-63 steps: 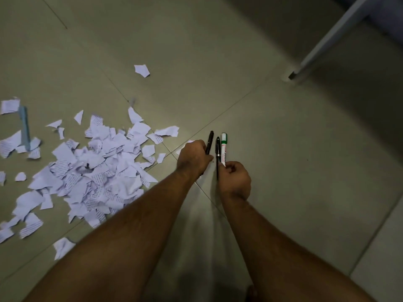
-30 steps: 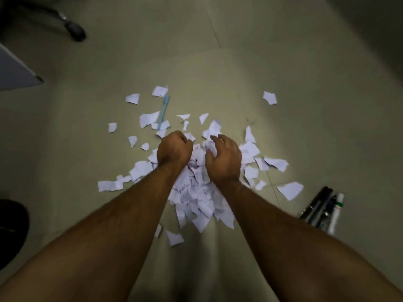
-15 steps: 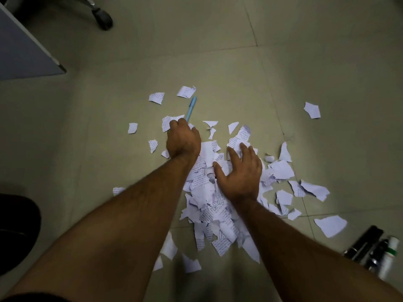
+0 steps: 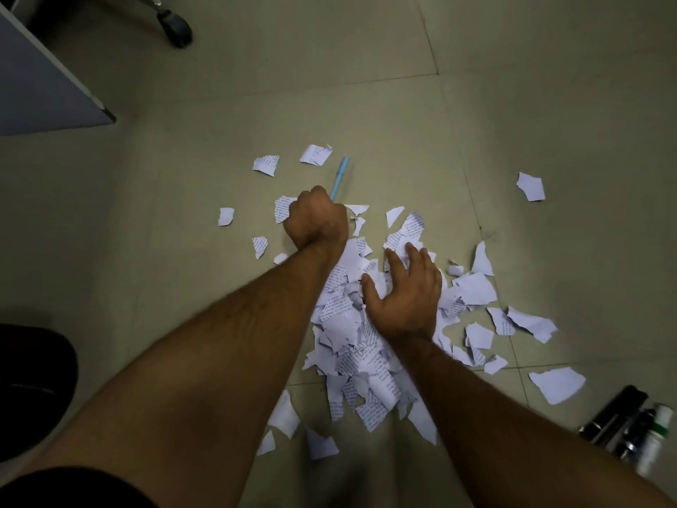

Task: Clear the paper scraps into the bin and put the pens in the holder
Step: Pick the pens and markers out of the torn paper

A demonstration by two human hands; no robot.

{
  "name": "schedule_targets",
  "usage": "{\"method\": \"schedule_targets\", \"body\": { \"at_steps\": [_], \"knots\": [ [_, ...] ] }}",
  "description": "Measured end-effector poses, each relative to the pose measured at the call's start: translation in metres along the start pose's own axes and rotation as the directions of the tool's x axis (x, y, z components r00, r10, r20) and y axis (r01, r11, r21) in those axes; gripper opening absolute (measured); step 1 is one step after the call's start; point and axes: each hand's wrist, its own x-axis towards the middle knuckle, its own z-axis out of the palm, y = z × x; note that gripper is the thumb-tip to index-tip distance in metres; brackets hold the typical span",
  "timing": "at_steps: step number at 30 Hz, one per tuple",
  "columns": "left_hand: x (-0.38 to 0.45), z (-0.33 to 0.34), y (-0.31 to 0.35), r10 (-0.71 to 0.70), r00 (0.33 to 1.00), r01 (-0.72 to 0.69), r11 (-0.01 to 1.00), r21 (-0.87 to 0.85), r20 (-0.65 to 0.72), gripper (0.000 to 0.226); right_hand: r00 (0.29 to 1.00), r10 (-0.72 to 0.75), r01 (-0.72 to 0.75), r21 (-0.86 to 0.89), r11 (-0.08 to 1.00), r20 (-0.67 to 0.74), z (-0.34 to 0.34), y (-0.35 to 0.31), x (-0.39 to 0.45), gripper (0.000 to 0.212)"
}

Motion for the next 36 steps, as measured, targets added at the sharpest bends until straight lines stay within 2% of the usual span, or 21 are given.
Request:
{"method": "schedule_targets", "body": {
  "at_steps": [3, 7, 10, 12, 15, 17, 19, 22, 29, 31, 36],
  "knots": [
    [-0.022, -0.004, 0.009, 0.053, 0.999, -0.053, 0.997, -0.050, 0.007, 0.026, 1.000, 0.011, -0.011, 0.059, 0.998, -0.013, -0.002, 0.001, -0.001, 0.064],
    [-0.058, -0.013, 0.019, 0.086, 0.994, -0.069, 0.976, -0.208, 0.073, 0.028, 0.999, 0.038, -0.039, 0.200, 0.979, 0.012, -0.010, 0.001, 0.001, 0.068],
    [-0.086, -0.025, 0.021, 0.117, 0.989, -0.085, 0.949, -0.303, 0.090, 0.027, 0.999, 0.041, -0.051, 0.395, 0.917, 0.034, -0.023, 0.003, 0.001, 0.066],
    [-0.101, -0.028, 0.021, 0.118, 0.987, -0.068, 0.924, -0.376, 0.111, 0.023, 0.987, 0.158, -0.150, 0.559, 0.815, 0.034, -0.042, 0.006, -0.007, 0.057],
    [-0.134, -0.017, 0.034, 0.144, 0.964, -0.018, 0.875, -0.483, 0.224, 0.014, 0.911, 0.409, -0.273, 0.671, 0.690, -0.051, -0.079, 0.033, -0.037, 0.043],
    [-0.157, -0.006, 0.047, 0.194, 0.933, -0.014, 0.861, -0.509, 0.302, 0.009, 0.878, 0.470, -0.299, 0.665, 0.684, -0.090, -0.095, 0.054, -0.057, 0.033],
    [-0.188, 0.012, 0.067, 0.280, 0.883, -0.057, 0.861, -0.505, 0.377, 0.013, 0.831, 0.539, -0.328, 0.657, 0.679, -0.141, -0.111, 0.084, -0.071, 0.026],
    [-0.242, 0.043, 0.096, 0.396, 0.778, -0.128, 0.860, -0.494, 0.488, 0.011, 0.717, 0.670, -0.421, 0.647, 0.636, -0.191, -0.137, 0.130, -0.089, 0.022],
    [-0.326, 0.090, 0.121, 0.469, 0.654, -0.236, 0.872, -0.429, 0.593, 0.008, 0.501, 0.849, -0.578, 0.666, 0.472, -0.166, -0.170, 0.189, -0.126, 0.015],
    [-0.332, 0.096, 0.120, 0.473, 0.643, -0.272, 0.876, -0.398, 0.603, 0.010, 0.493, 0.857, -0.591, 0.666, 0.455, -0.148, -0.171, 0.192, -0.133, 0.016],
    [-0.320, 0.091, 0.109, 0.433, 0.705, -0.218, 0.886, -0.409, 0.562, 0.019, 0.540, 0.831, -0.610, 0.620, 0.493, -0.129, -0.164, 0.177, -0.131, 0.016]
  ]
}}
